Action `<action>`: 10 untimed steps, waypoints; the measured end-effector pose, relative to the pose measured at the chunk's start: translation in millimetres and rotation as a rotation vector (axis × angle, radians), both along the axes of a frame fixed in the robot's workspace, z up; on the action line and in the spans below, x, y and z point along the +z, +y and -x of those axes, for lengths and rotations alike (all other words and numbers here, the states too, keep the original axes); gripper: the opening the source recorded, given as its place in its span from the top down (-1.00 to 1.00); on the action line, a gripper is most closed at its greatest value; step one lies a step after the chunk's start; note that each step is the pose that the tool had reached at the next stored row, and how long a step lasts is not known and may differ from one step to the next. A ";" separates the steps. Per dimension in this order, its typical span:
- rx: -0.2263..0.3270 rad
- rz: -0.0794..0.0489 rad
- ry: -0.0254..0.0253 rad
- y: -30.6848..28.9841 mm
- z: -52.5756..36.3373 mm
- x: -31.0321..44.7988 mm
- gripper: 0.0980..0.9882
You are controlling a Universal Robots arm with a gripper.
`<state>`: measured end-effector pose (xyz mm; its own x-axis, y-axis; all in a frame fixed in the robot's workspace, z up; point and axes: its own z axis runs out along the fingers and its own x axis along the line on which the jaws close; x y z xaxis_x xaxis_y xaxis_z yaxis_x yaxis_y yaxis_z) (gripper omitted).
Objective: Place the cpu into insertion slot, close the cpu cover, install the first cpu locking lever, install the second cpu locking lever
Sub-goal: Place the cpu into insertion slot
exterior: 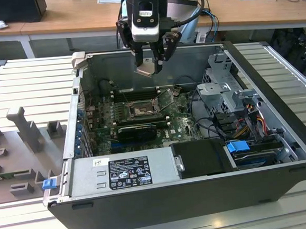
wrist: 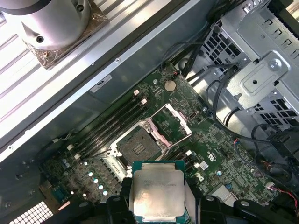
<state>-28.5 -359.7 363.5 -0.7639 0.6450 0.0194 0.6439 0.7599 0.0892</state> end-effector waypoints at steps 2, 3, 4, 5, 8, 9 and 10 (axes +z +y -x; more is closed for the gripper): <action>-0.006 0.000 0.0000 0.0 0.0 -0.1 0.04; -0.009 0.000 0.0000 0.0 0.0 -0.1 0.04; -0.011 0.000 0.0000 0.0 0.1 -0.1 0.04; -0.015 0.000 0.0000 0.0 0.1 -0.1 0.04; -0.025 0.000 0.0000 0.0 0.3 -0.1 0.04; -0.030 0.000 0.0000 0.0 0.3 -0.2 0.04; -0.039 0.000 -0.0001 0.0 0.3 -0.2 0.04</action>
<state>-28.7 -359.7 363.3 -0.7385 0.6740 0.0194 0.6727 0.7345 0.0892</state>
